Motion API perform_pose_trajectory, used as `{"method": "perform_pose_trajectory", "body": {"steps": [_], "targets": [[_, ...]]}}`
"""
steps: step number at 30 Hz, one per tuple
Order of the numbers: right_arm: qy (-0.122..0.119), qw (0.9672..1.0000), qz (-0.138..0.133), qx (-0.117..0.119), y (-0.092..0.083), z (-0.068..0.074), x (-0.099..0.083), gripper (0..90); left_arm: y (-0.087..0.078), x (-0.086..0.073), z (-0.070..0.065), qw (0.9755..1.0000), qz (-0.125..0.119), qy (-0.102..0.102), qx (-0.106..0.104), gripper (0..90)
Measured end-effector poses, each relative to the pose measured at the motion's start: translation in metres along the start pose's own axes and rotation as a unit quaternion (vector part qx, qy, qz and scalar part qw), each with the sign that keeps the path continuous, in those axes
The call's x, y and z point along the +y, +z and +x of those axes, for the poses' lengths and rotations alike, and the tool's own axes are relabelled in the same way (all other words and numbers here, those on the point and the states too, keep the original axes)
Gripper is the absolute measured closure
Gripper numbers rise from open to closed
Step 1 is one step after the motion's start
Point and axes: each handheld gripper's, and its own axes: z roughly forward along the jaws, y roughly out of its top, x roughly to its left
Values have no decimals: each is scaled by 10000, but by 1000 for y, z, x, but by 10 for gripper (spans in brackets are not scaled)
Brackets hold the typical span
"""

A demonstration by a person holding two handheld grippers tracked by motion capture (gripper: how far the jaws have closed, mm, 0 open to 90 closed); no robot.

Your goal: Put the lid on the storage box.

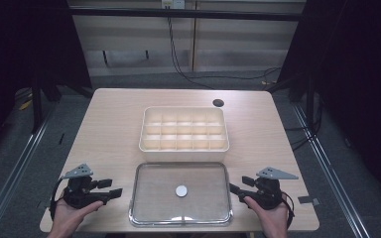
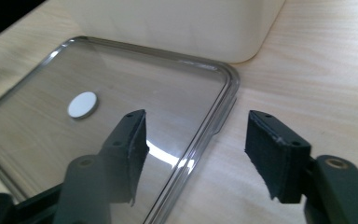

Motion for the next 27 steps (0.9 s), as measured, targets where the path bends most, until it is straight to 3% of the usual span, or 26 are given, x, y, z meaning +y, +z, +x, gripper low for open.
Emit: {"method": "perform_pose_trajectory", "body": {"steps": [5, 8, 11, 13, 15, 18, 19, 21, 22, 24, 27], "targets": [[50, 9999, 66, 85, 6, 1, 13, 325, 4, 2, -3, 10000, 32, 10, -4, 340], [-40, 9998, 115, 150, 12, 1, 22, 325, 7, 6, -2, 10000, 72, 28, 22, 335], [-90, 9998, 135, 126, 16, 1, 29, 325, 9, 14, -1, 9997, 85, 230, 73, 335], [-159, 9998, 88, -1, 18, 1, 36, 308, 10, 20, -1, 9996, 78, 245, 86, 323], [37, 10000, -68, 21, 18, -2, 43, 293, 15, 33, 0, 9997, 28, 246, 77, 322], [86, 9999, -45, 102, 23, -7, 51, 287, 19, 39, 2, 9996, 139, 259, 25, 339], [86, 9999, -45, 102, 23, -7, 51, 287, 23, 42, 3, 9995, 178, 272, 27, 339], [56, 9996, 211, 183, 35, -9, 49, 295, 33, 43, 5, 9999, 59, 89, -114, 354], [96, 9995, 214, 205, 38, -10, 46, 299, 33, 43, 5, 9999, 59, 89, -114, 361], [171, 9993, 210, 260, 45, -13, 38, 303, 43, 38, 4, 9993, 299, 215, -76, 371], [154, 9989, 416, 176, 52, -16, 32, 325, 45, 31, 7, 9993, 317, 178, -36, 432]]}}
